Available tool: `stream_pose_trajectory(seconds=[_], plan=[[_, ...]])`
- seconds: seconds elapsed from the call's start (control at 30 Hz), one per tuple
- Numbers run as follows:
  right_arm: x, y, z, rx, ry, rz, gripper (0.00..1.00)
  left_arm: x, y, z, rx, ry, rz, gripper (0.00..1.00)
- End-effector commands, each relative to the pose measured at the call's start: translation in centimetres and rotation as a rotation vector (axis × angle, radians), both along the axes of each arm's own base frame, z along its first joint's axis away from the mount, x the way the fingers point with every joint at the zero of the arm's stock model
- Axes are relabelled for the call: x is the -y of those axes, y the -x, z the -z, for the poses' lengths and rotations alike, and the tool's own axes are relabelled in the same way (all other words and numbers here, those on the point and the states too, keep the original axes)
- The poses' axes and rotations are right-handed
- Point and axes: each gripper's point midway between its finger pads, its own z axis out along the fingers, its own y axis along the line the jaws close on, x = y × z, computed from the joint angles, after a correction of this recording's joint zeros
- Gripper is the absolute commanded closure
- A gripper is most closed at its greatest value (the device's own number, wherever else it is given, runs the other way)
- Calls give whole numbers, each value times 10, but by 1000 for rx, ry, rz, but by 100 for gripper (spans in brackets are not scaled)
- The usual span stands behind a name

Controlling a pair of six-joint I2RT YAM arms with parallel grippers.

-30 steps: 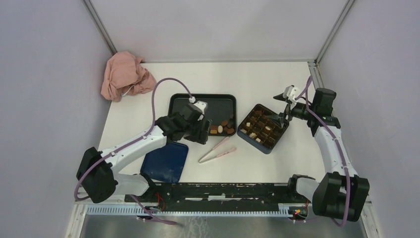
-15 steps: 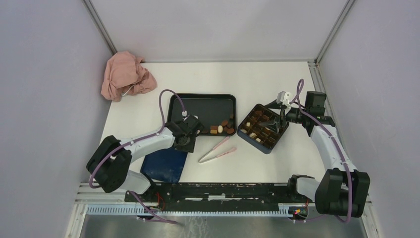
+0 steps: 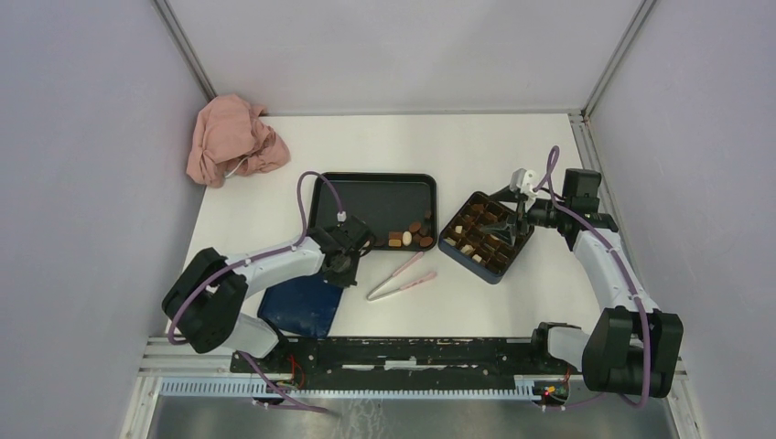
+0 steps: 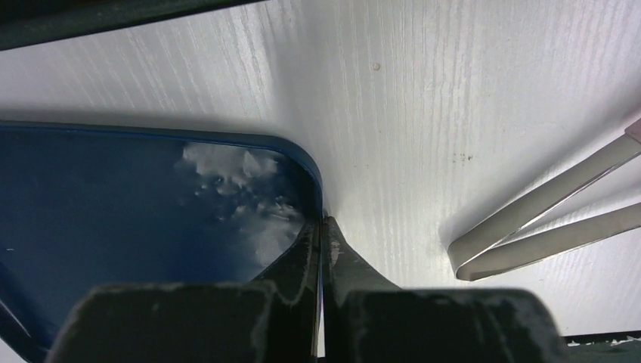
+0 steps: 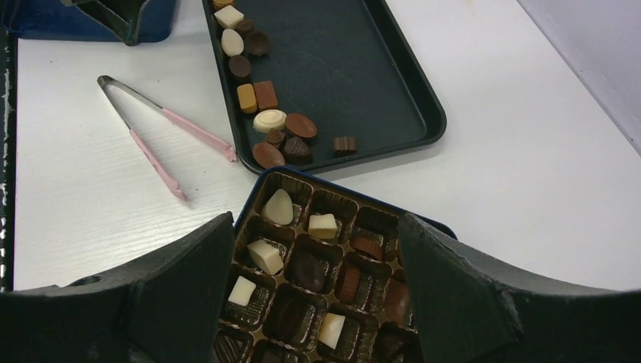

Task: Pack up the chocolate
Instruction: Pick up the box lid from the center of the board.

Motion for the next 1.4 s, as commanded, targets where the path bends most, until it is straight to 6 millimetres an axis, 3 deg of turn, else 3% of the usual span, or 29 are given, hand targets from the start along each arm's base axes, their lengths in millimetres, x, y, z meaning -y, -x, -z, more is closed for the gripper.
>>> stream_pose_trajectory(seconds=[0.0, 0.3, 0.47, 0.53, 0.7, 0.87, 1.07, 1.37], plan=[[-2, 1, -6, 35, 8, -22, 16, 2, -2, -18, 29, 29, -30, 98], [-24, 27, -5, 157, 92, -226, 15, 23, -11, -120, 214, 246, 48, 98], [-61, 59, -9, 367, 139, -463, 2, 31, -12, -156, 257, 290, 159, 98], [-78, 66, -16, 452, 121, -533, 2, 36, -13, -171, 278, 320, 198, 98], [-120, 49, -40, 554, 108, -558, 2, 57, -8, -205, 317, 444, 312, 98], [-154, 34, -58, 619, 83, -612, 2, 77, 12, -218, 302, 580, 459, 98], [-197, 30, -54, 643, 69, -706, 2, 84, 30, -222, 312, 660, 595, 98], [-235, 60, -37, 678, 111, -876, 3, 102, 50, -227, 256, 761, 782, 98]])
